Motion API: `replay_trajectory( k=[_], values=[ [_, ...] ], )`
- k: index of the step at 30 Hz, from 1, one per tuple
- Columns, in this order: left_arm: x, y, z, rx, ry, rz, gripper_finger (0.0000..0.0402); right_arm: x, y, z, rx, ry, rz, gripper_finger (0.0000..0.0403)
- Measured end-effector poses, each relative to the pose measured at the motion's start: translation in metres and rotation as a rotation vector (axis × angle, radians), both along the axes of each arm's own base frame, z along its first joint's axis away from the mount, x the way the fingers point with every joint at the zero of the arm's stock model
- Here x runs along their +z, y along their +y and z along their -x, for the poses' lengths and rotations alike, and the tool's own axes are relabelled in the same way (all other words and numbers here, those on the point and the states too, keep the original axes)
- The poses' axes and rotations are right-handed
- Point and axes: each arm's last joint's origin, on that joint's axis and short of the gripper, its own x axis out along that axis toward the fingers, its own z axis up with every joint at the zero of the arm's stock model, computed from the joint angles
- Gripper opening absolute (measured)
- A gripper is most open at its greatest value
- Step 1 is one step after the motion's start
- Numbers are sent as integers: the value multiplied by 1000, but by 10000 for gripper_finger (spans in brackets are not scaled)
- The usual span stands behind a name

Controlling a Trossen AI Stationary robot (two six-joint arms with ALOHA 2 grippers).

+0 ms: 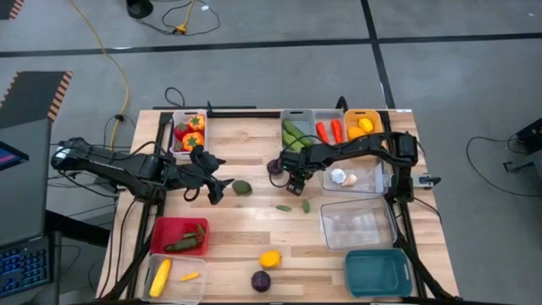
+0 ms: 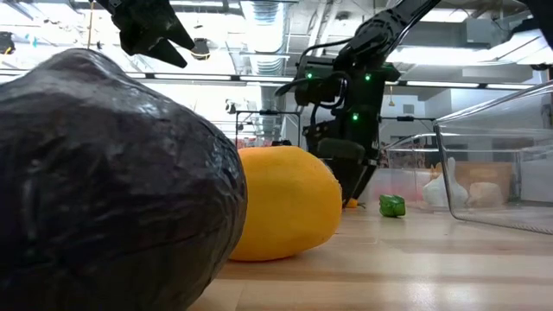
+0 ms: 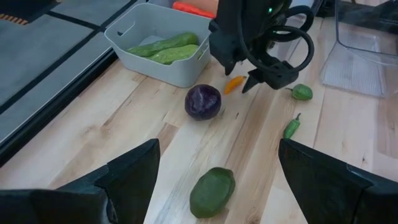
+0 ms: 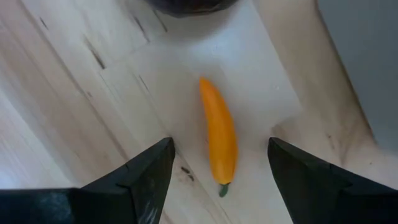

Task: Sort produce into baskets
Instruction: Put the yellow chili pepper into the red bin

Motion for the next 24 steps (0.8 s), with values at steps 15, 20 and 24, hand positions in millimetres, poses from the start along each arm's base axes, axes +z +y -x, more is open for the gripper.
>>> replay_trajectory(
  k=[15, 20, 24],
  values=[
    [0, 0, 0, 0, 1, 0, 316, -1, 1, 2, 5, 12, -12, 173],
    [0, 0, 0, 0, 0, 0, 316, -1, 1, 1, 6, 11, -16, 98],
    [0, 0, 0, 0, 1, 0, 316, -1, 2, 1, 11, 7, -43, 64]
  ],
)
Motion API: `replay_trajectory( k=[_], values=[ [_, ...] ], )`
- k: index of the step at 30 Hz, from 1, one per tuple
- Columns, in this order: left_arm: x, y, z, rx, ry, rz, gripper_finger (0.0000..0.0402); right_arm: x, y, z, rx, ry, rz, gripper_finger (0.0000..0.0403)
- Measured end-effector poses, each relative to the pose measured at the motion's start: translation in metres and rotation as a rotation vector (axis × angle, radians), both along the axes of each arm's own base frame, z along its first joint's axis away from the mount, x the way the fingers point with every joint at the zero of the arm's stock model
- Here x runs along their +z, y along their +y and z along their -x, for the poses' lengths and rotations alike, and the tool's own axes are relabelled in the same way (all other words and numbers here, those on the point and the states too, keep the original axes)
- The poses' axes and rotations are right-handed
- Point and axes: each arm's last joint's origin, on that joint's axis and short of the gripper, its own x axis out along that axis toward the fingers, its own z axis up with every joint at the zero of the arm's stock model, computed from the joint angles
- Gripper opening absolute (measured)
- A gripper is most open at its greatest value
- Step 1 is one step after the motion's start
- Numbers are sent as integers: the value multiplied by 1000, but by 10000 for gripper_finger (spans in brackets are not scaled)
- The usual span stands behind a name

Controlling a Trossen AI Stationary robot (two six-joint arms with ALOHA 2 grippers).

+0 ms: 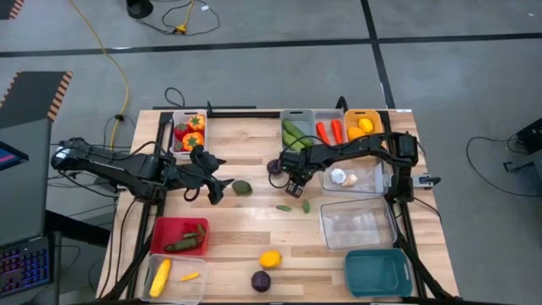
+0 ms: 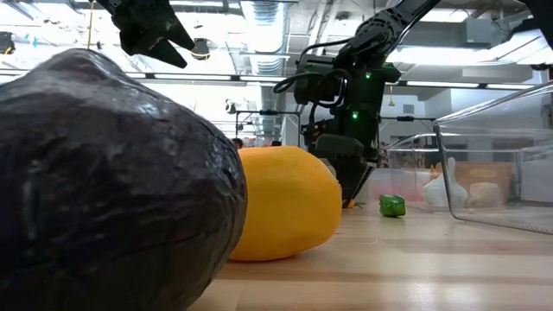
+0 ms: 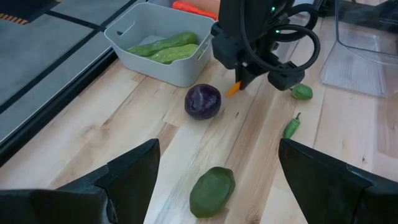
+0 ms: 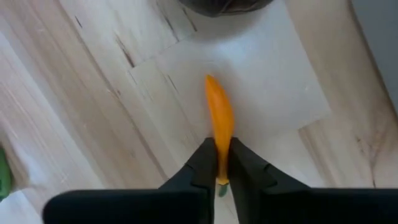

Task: Sort produce into baskets
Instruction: Put the yellow chili pepper into the red bin

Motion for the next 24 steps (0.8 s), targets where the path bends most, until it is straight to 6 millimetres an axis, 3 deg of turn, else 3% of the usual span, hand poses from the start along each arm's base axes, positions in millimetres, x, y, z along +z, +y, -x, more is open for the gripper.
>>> replay_trajectory(
  k=[8, 16, 24],
  values=[
    [2, 0, -2, -44, 3, -48, 316, 15, 9, -13, 33, -45, -20, 55],
    [7, -7, -12, -258, -45, -68, 316, 55, 29, -43, 116, -227, -36, 55],
    [-9, -15, -37, -417, 14, -136, 287, 94, 55, -69, 252, -445, 7, 55]
  ],
)
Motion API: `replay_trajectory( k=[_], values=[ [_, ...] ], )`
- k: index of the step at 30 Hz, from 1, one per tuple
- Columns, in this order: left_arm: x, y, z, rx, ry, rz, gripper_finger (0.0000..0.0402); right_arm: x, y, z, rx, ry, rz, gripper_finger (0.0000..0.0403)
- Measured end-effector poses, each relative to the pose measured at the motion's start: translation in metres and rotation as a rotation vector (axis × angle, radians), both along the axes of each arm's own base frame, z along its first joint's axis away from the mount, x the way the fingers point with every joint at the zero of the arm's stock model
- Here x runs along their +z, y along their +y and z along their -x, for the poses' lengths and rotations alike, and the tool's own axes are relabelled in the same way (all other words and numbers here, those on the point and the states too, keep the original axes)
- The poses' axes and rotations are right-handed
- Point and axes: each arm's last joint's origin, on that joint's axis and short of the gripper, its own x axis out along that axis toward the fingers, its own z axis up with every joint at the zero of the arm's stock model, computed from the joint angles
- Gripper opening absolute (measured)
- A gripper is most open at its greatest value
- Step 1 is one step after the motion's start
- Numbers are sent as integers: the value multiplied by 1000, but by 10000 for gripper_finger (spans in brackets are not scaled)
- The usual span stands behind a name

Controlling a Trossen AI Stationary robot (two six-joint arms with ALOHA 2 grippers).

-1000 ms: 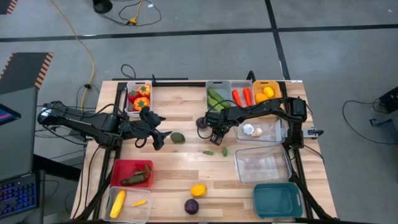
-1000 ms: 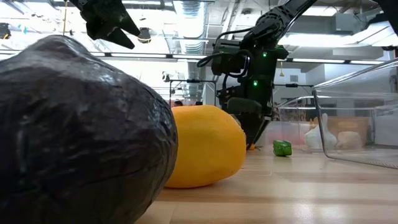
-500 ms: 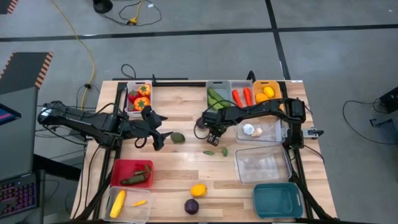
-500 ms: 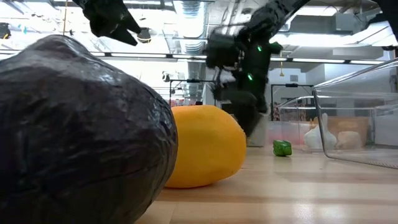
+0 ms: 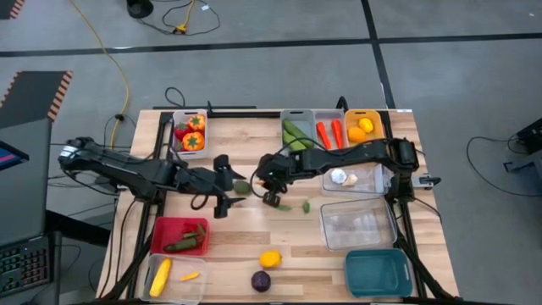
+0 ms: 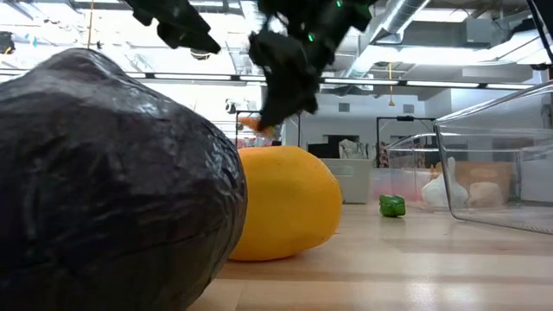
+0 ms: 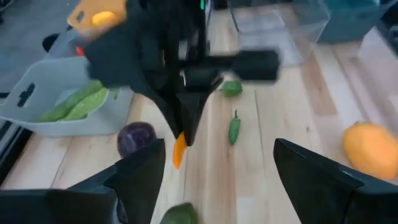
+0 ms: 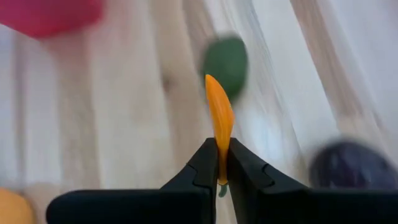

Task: Sort produce into baskets
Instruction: Put the yellow chili pepper into the red bin

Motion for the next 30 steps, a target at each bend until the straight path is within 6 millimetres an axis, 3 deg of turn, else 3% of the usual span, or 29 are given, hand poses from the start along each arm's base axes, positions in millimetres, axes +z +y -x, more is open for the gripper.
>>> replay_trajectory(
  k=[11, 24, 30],
  values=[
    [-24, -2, -17, 28, 101, -60, 204, 33, 30, -14, 113, -168, 36, 55],
    [-24, -2, -17, 25, 100, -50, 72, 34, 36, -14, 125, -178, 36, 55],
    [-24, -2, -17, 24, 100, -49, 33, 35, 36, -15, 122, -188, 37, 55]
  ],
)
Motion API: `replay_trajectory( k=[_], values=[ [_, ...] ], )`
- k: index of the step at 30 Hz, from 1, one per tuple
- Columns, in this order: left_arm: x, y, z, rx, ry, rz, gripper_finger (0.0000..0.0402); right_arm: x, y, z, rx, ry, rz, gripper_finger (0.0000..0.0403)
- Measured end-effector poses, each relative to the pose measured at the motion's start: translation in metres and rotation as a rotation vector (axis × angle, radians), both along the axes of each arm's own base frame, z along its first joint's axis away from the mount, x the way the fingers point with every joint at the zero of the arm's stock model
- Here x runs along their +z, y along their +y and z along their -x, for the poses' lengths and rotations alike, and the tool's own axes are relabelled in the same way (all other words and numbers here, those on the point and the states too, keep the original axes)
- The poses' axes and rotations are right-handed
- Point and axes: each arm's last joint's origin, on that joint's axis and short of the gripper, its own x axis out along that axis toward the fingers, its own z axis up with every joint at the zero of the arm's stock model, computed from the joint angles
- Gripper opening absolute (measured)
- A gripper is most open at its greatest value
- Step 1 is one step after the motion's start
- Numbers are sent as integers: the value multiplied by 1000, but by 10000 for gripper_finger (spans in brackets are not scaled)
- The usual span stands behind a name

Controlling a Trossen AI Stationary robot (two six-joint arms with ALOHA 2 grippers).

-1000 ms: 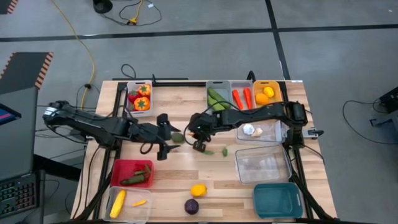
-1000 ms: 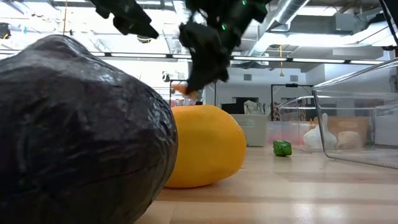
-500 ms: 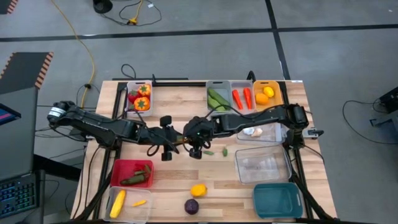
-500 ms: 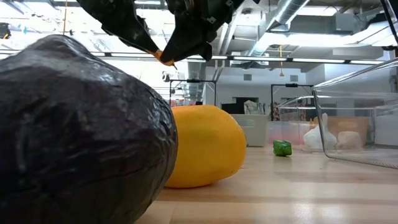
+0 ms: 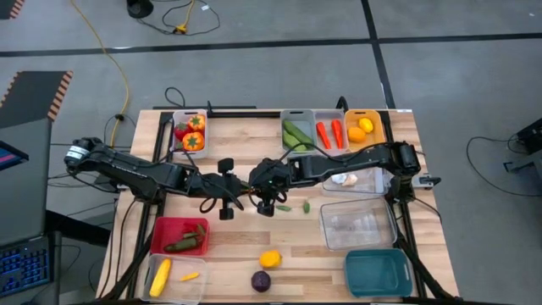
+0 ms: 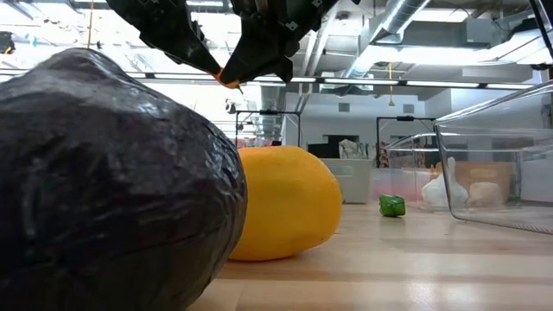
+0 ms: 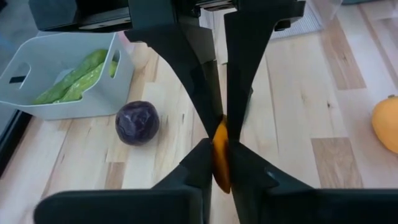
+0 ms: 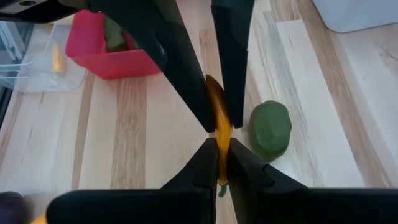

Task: Sort produce into baskets
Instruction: Put the yellow chili pepper into the red bin

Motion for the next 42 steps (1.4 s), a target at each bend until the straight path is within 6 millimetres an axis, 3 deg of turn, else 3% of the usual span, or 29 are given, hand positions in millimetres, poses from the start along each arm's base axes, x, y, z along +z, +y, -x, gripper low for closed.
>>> replay_trajectory(
  k=[13, 21, 24, 31, 37, 42],
  values=[
    [0, 0, 0, -1, 0, 1, 14, 0, 0, 0, -4, 1, -22, 64],
    [2, 0, 2, -12, 0, -10, 14, -1, 0, 1, 6, 15, -32, 137],
    [11, 0, 6, -31, 54, 37, 14, -3, 0, 4, 7, 51, -30, 164],
    [24, -5, 29, -29, 370, 328, 14, -9, -1, 11, 5, 147, -23, 194],
    [16, -18, 51, 50, 683, 665, 14, -11, -1, 12, 5, 170, -22, 195],
    [10, -30, 68, 161, 871, 760, 14, -11, -1, 13, 5, 181, -21, 195]
  ],
)
